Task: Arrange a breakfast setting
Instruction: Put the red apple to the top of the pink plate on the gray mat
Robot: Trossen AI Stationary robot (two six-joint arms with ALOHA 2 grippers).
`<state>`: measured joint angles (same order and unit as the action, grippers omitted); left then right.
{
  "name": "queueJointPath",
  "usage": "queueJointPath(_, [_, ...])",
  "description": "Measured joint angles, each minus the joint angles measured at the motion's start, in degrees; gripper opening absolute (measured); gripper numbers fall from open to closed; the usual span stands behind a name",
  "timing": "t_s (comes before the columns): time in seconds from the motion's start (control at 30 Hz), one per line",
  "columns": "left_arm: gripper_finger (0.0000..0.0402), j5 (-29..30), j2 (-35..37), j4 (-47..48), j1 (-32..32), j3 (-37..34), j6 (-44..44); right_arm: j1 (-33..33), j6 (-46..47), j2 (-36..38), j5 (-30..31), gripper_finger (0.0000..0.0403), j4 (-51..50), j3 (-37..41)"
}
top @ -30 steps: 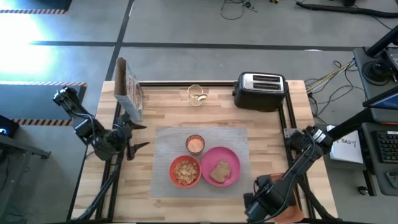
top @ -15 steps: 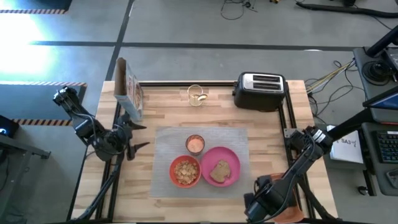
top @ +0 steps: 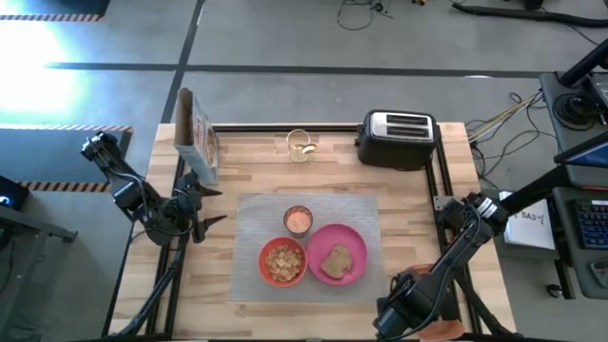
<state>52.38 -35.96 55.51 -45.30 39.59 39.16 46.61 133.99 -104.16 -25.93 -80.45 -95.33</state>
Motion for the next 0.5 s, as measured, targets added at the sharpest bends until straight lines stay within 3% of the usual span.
queueJointPath(0.23, [0.0307,0.0,0.1,0.2,0.0,0.0,0.8,0.0,0.0,0.0,0.0,0.009,-0.9,0.9])
queueJointPath(0.4, [0.0307,-0.1,0.1,0.6,0.0,0.0,0.9,0.0,-1.3,0.0,-0.8,0.0121,-0.7,2.5])
queueJointPath(0.5, [0.0307,-0.5,0.2,1.7,0.0,0.0,2.0,0.0,-2.5,0.0,-5.6,0.0148,-0.5,3.8])
